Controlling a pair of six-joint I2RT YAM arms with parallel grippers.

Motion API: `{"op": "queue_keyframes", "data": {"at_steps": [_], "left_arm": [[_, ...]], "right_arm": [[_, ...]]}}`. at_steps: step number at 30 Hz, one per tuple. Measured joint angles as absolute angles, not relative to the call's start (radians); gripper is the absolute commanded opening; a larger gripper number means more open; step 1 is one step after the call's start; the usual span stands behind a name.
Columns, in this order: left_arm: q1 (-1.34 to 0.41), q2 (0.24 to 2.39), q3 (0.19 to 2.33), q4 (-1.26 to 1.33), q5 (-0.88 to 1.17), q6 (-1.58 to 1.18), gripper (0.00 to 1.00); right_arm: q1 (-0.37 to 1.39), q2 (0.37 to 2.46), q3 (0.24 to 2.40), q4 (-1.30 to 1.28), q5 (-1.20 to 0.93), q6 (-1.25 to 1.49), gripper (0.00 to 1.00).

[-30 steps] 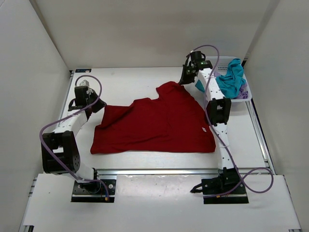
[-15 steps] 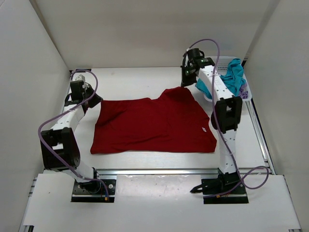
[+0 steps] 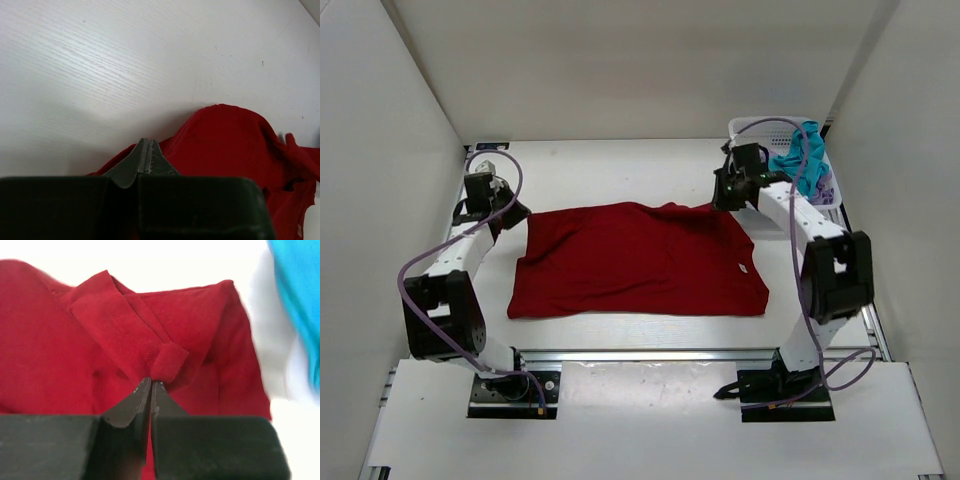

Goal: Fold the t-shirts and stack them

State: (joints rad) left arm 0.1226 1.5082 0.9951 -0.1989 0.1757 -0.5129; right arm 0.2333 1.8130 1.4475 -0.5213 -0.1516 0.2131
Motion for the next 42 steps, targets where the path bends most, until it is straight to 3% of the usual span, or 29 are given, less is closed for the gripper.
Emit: {"op": "queue_keyframes", "data": {"at_steps": [19,36,42], "left_arm": [[0.108,1.205,0.847,-0.286,0.016,-0.399,0.0],[0.138,1.127,0.733,-0.356,0.023,-0.393,0.0],[0.223,1.185,0.609,-0.348,0.102,-0.45,0.18]], "right_arm": [[0.149,1.129,0.734,-0.276,-0.122,0.366,0.0],[0.023,0.802,0.342,-0.169,-0.224,0.51,0.0],[0.03,0.75,0.227,-0.175,-0.246,0.546,0.02]]}}
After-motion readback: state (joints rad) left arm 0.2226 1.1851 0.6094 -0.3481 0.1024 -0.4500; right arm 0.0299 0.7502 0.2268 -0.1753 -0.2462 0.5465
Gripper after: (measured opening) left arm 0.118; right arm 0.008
